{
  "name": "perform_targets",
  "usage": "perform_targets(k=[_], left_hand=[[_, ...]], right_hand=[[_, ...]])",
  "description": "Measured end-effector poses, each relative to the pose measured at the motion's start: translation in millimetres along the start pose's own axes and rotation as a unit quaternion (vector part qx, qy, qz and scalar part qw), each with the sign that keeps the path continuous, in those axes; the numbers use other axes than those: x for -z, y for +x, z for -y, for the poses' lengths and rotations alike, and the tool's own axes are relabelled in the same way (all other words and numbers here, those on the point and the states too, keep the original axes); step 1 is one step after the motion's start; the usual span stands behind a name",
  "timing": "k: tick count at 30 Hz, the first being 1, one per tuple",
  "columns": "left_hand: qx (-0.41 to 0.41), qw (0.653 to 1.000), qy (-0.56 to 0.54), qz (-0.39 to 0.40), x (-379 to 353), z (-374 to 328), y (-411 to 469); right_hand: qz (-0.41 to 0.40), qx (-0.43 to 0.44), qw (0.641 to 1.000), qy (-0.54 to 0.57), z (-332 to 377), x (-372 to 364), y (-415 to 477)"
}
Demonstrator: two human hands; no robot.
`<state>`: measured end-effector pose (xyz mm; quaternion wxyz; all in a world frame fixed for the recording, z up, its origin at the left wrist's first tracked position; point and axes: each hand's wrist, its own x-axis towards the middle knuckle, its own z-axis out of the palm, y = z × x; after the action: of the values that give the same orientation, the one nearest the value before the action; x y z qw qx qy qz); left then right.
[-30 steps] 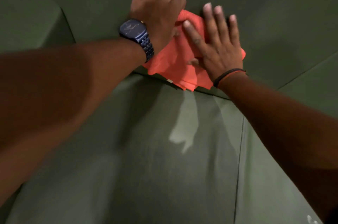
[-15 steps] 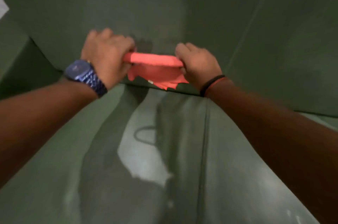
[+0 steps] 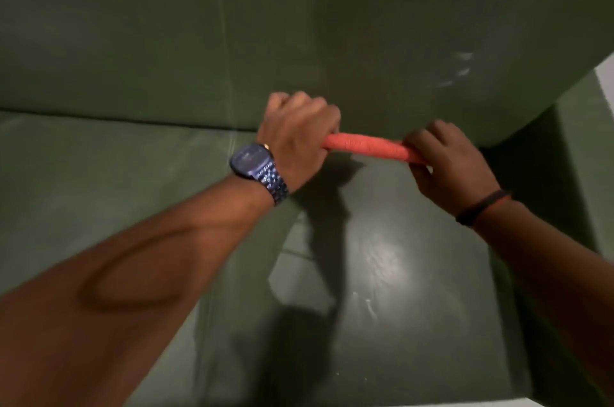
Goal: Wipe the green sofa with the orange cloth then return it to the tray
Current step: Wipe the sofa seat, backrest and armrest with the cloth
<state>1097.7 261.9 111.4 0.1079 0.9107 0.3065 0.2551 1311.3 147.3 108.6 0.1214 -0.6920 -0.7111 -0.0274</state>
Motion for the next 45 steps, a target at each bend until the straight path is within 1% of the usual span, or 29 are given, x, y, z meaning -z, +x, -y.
perform_targets(k=[2,4,6,7,8,9,10,11,12,14,15,17,18,20,22,24,25,26,28,29,30,31,34,37,39,42,43,44,45], left_hand=[[-0.027,0.999,-0.035,0.008,-24.5,-25.1,-24.8],[-0.061,0.996,-0.052,0.041,-50.9,-43.6,-63.7],[-0.100,0.987,-0.034,0.119,-77.7,-56.6,-114.3],[-0.103,0.977,-0.031,0.183,-89.7,-59.3,-140.8],[-0.084,0.962,-0.020,0.260,-99.5,-58.6,-165.3],[-0.040,0.938,-0.002,0.344,-108.0,-56.2,-188.1],[0.013,0.911,0.018,0.413,-114.4,-51.7,-207.6],[0.063,0.889,0.042,0.451,-117.2,-46.0,-222.4],[0.107,0.878,0.060,0.463,-119.2,-41.0,-231.7],[0.168,0.870,0.077,0.457,-121.6,-32.5,-239.5],[0.180,0.865,0.078,0.461,-122.5,-29.5,-239.9],[0.187,0.860,0.074,0.468,-124.0,-26.1,-237.9],[0.188,0.860,0.071,0.469,-124.9,-25.8,-237.3],[0.186,0.863,0.071,0.465,-127.4,-26.0,-239.1],[0.186,0.863,0.072,0.464,-126.7,-26.6,-239.7],[0.187,0.864,0.069,0.462,-125.0,-26.9,-239.3],[0.183,0.864,0.069,0.463,-124.7,-27.0,-238.6],[0.180,0.863,0.068,0.467,-124.4,-27.1,-237.9],[0.177,0.861,0.070,0.472,-124.9,-27.2,-237.2],[0.176,0.861,0.073,0.472,-125.3,-27.3,-237.4],[0.175,0.860,0.075,0.473,-125.7,-27.7,-237.6],[0.173,0.860,0.078,0.473,-126.4,-28.0,-237.8],[0.169,0.863,0.086,0.469,-127.2,-28.9,-239.5],[0.170,0.868,0.087,0.459,-129.0,-28.8,-241.1],[0.168,0.868,0.089,0.459,-130.4,-28.9,-240.0],[0.165,0.872,0.093,0.451,-130.2,-28.4,-242.0],[0.165,0.874,0.092,0.447,-130.0,-28.1,-241.8],[0.166,0.879,0.089,0.439,-129.2,-28.4,-239.5],[0.169,0.885,0.080,0.426,-126.7,-28.1,-235.5]], right_hand=[[0.028,0.014,0.999,-0.011,-12.8,-14.5,-46.5],[0.093,0.026,0.995,0.006,-13.0,-37.4,-95.6],[0.185,0.066,0.980,0.012,-3.0,-64.2,-151.8],[0.236,0.091,0.967,0.012,3.7,-77.5,-179.0],[0.282,0.103,0.954,0.012,10.2,-87.5,-201.3],[0.312,0.096,0.945,0.021,15.7,-95.8,-218.4],[0.318,0.074,0.944,0.037,20.0,-102.0,-228.7],[0.298,0.041,0.952,0.057,22.9,-108.5,-234.2],[0.265,-0.005,0.961,0.076,26.1,-114.9,-233.7],[0.201,-0.108,0.970,0.085,35.5,-128.7,-217.2],[0.179,-0.158,0.968,0.080,42.7,-137.2,-205.1],[0.174,-0.228,0.955,0.073,63.0,-155.8,-183.9],[0.179,-0.238,0.953,0.060,74.2,-164.2,-179.3],[0.197,-0.216,0.956,0.031,92.1,-177.8,-186.0],[0.215,-0.153,0.964,0.022,94.8,-179.8,-210.3],[0.220,-0.086,0.972,0.011,78.4,-173.4,-239.6],[0.219,-0.079,0.972,0.002,66.6,-169.3,-251.4],[0.215,-0.098,0.972,-0.009,56.0,-165.9,-259.6],[0.207,-0.196,0.958,-0.023,48.6,-162.0,-263.5],[0.206,-0.237,0.949,-0.023,54.6,-163.0,-262.3],[0.207,-0.257,0.944,-0.020,65.2,-165.6,-262.0],[0.214,-0.254,0.943,-0.012,77.3,-168.2,-264.7],[0.248,-0.162,0.955,0.014,105.7,-170.2,-295.7],[0.241,-0.122,0.963,0.020,96.7,-165.7,-310.7],[0.217,-0.141,0.966,0.000,84.1,-169.5,-294.1],[0.191,-0.252,0.949,-0.005,76.0,-176.3,-243.2],[0.193,-0.265,0.945,-0.002,77.9,-179.8,-226.3],[0.199,-0.254,0.947,-0.002,82.8,-183.8,-213.5],[0.209,-0.221,0.953,0.003,90.5,-186.7,-204.6]])
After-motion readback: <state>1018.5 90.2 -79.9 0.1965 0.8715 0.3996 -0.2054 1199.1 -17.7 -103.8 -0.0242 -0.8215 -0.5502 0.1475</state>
